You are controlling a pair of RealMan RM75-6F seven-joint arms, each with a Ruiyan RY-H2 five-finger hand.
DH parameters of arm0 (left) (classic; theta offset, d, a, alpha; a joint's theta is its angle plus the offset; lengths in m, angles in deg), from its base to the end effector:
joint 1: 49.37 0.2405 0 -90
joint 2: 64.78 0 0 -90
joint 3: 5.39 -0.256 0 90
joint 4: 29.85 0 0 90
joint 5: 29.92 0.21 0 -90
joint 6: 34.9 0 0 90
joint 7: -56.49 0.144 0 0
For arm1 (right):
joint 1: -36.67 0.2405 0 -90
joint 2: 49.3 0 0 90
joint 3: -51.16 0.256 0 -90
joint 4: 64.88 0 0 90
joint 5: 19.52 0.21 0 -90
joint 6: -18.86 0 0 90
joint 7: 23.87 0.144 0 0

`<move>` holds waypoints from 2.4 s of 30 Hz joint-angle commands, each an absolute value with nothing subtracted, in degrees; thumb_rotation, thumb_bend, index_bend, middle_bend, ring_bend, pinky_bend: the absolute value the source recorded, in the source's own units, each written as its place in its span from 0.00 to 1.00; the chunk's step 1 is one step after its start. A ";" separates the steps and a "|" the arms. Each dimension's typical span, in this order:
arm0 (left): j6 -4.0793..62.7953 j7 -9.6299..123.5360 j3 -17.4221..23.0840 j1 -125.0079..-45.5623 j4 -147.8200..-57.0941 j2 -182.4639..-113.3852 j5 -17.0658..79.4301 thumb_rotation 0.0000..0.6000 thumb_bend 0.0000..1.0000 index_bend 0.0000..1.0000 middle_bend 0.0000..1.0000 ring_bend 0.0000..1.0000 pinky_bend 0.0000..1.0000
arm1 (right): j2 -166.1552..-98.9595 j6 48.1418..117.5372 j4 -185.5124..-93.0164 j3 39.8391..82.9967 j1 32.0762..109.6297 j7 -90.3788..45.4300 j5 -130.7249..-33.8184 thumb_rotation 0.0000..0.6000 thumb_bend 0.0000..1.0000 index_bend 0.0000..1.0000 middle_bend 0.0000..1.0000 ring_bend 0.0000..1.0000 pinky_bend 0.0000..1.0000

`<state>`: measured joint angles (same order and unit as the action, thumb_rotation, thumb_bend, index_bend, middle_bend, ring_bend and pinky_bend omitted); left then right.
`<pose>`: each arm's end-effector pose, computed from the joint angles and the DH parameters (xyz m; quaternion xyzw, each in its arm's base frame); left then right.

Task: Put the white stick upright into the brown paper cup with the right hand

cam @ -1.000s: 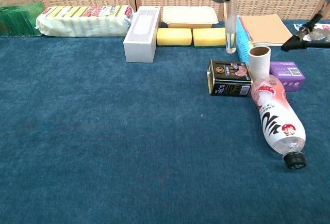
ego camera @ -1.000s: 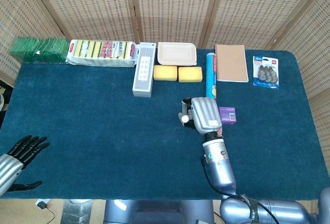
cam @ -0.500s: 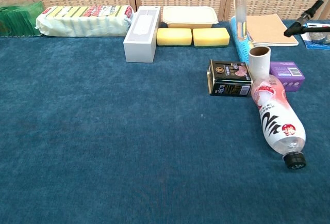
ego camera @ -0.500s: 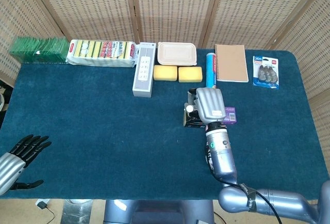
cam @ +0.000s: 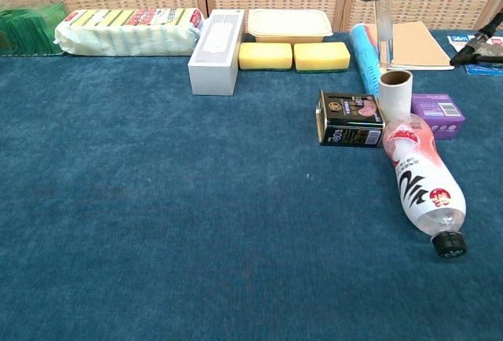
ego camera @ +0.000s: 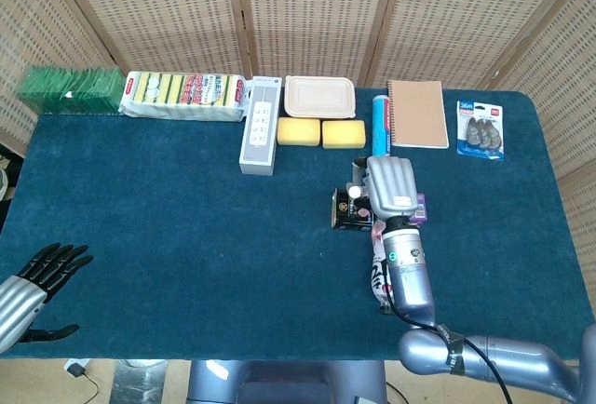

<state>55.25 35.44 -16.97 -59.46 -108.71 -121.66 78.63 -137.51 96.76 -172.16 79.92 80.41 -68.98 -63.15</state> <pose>-0.3193 0.1489 0.1790 -0.7453 -0.3659 -0.3878 0.4004 -0.0625 -0.3505 0.0685 0.5855 -0.4064 0.4565 0.5326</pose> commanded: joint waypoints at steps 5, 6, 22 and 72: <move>55.20 35.56 -16.93 -59.44 -108.82 -121.64 78.46 0.92 0.09 0.04 0.05 0.00 0.00 | -136.23 96.92 -171.50 79.19 80.46 -68.17 -62.58 1.00 0.42 0.80 0.98 1.00 1.00; 55.18 35.55 -16.92 -59.43 -108.83 -121.63 78.42 0.92 0.08 0.04 0.05 0.00 0.00 | -135.96 96.90 -171.52 79.08 80.43 -68.00 -62.36 1.00 0.42 0.80 0.98 1.00 1.00; 56.01 34.84 -16.87 -59.18 -108.60 -121.45 78.45 0.92 0.08 0.04 0.05 0.00 0.00 | -133.24 98.53 -174.43 76.76 80.21 -67.21 -60.99 1.00 0.42 0.80 0.98 1.00 1.00; 53.63 35.00 -15.93 -59.70 -109.73 -121.28 76.12 0.92 0.08 0.04 0.05 0.00 0.00 | -136.88 87.93 -156.41 72.33 85.36 -65.07 -52.66 1.00 0.29 0.74 0.87 0.95 0.94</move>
<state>53.64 34.99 -15.93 -59.70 -109.72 -121.29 76.12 -136.94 88.03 -156.53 72.38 85.35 -65.16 -52.74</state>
